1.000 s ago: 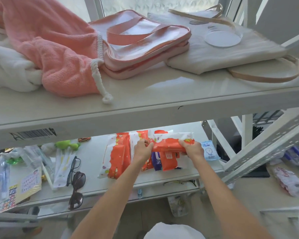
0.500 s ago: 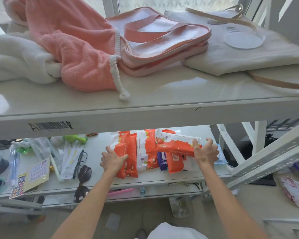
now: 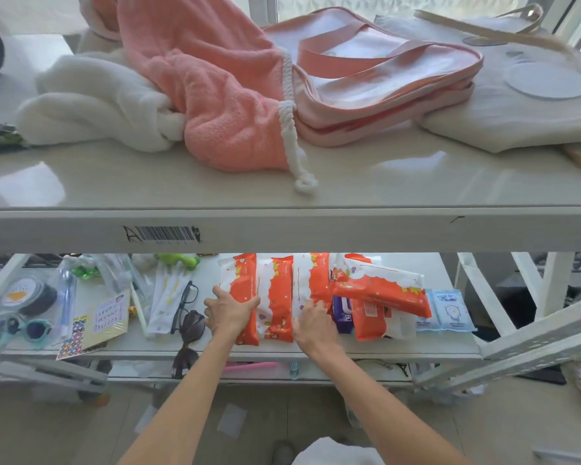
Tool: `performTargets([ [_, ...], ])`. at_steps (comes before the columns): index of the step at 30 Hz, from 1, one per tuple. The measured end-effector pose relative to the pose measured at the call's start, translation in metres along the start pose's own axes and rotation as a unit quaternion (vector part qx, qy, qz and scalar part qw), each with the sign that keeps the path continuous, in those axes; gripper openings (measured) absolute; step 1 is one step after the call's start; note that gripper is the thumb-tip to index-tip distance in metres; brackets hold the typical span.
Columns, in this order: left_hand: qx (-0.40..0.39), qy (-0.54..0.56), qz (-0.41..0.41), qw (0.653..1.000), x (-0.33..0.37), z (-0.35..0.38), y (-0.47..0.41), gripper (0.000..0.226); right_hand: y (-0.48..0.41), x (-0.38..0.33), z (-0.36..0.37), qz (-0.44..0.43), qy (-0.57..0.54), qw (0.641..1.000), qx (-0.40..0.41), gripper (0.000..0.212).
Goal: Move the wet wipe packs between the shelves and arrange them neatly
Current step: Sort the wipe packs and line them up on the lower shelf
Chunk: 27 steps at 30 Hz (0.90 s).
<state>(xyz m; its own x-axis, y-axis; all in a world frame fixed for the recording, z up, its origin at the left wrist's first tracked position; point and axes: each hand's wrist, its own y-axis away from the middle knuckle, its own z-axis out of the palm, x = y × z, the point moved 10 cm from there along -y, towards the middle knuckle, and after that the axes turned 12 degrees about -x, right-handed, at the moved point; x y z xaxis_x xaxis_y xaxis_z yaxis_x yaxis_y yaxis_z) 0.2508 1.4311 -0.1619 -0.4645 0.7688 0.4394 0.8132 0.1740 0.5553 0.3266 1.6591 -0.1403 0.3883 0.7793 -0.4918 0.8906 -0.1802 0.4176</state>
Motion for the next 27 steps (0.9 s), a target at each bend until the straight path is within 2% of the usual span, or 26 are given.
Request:
performTargets([
  [5,0.004,-0.044,0.007,0.999,-0.004,0.005,-0.001,0.121,-0.015,-0.008,0.003,0.082,0.065,0.994,-0.003,0.083],
  [9,0.011,-0.061,0.025,0.998,-0.001,0.005,-0.009,0.113,-0.027,-0.008,-0.003,0.104,0.074,0.992,0.012,0.085],
  [14,0.010,-0.090,0.074,0.993,-0.001,0.010,-0.020,0.073,-0.047,0.002,-0.009,0.142,0.069,0.987,0.008,0.090],
  [18,0.002,-0.089,0.098,0.991,0.007,0.012,-0.032,0.064,-0.061,0.009,-0.012,0.186,0.055,0.981,0.000,0.111],
  [19,0.004,-0.082,0.104,0.991,0.009,0.012,-0.034,0.063,-0.065,0.014,-0.010,0.197,0.045,0.979,-0.007,0.111],
  [22,0.003,-0.056,0.110,0.992,0.011,0.011,-0.038,0.062,-0.067,0.021,-0.012,0.211,0.031,0.977,-0.011,0.068],
  [23,0.000,-0.046,0.108,0.993,0.009,0.011,-0.040,0.061,-0.064,0.020,-0.013,0.212,0.022,0.977,-0.006,0.067],
  [26,-0.016,-0.008,0.108,0.994,0.004,0.008,-0.045,0.058,-0.055,0.011,-0.019,0.205,0.004,0.979,0.014,0.099],
  [27,-0.021,0.009,0.112,0.993,0.003,0.006,-0.047,0.059,-0.051,0.008,-0.020,0.201,0.001,0.979,0.022,0.101],
])
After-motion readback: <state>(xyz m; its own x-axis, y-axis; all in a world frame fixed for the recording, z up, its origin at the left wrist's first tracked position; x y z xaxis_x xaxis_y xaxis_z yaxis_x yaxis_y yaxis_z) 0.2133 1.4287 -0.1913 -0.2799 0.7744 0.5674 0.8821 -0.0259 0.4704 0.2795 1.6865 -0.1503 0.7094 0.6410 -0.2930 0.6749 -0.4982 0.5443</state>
